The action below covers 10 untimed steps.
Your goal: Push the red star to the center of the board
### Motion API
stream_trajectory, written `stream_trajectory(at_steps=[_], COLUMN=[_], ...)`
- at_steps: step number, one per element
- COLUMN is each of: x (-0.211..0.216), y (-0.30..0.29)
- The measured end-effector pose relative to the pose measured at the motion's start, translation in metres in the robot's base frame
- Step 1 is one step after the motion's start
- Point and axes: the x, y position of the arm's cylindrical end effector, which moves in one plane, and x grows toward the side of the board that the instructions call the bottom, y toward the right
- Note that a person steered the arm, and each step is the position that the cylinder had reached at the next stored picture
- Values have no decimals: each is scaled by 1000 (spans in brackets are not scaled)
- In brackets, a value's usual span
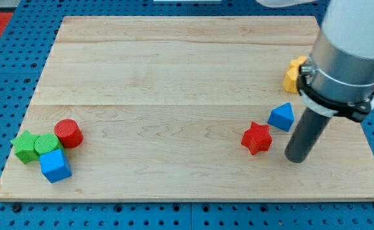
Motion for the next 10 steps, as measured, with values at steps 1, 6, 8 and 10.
stream_trajectory(at_steps=[1, 6, 8, 10], x=[-6, -137, -101, -136], y=[-59, -127, -99, -222])
